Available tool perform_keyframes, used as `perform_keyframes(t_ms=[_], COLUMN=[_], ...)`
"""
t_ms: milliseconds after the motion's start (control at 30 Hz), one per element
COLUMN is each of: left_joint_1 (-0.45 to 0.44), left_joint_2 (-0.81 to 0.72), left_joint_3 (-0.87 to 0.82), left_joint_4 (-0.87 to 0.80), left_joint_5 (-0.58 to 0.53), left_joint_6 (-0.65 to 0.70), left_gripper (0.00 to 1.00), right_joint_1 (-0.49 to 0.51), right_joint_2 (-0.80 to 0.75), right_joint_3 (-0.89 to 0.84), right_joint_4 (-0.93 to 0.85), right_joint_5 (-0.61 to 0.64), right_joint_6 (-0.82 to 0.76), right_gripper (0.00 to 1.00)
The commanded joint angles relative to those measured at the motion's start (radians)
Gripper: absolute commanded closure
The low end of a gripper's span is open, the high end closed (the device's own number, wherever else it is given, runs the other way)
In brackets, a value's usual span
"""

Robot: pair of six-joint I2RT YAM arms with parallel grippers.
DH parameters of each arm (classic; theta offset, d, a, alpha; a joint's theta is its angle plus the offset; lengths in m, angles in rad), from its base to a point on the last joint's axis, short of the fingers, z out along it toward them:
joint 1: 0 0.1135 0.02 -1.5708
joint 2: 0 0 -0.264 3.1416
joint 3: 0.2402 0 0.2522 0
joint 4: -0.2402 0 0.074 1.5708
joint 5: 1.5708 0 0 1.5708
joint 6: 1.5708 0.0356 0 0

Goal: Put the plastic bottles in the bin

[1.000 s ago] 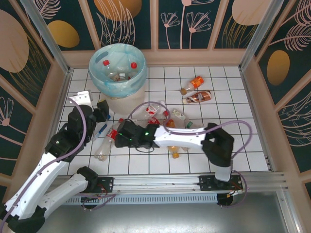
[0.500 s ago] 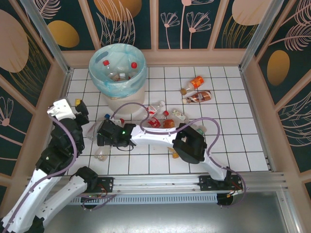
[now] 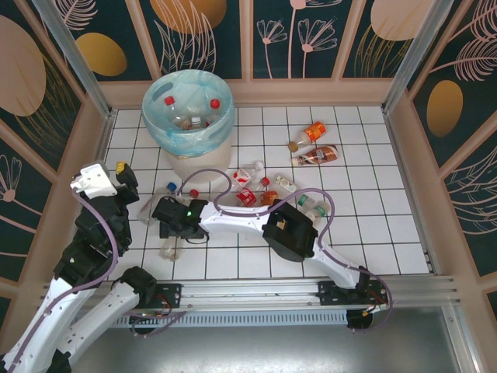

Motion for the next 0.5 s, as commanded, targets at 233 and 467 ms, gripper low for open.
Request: perform_keyframes(t_ms=[233,467], left_joint_1=[-0.002,-0.002], left_joint_2=[0.053,0.146], left_joint_3=[0.064,0.207], left_joint_4=[-0.023,-0.087], left_joint_5=[0.081,0.257], left_joint_6=[0.007,-0.022], left_gripper=[0.39,0.38], right_joint_1=[0.024,0.065], right_joint_2=[-0.189,-0.401], right_joint_3=[-0.206,-0.381], right_joint_4=[0.046,0.178], right_joint_5=[-0.011,0.007], right_joint_6=[0.031,-0.042], right_gripper=[0.45,0.55])
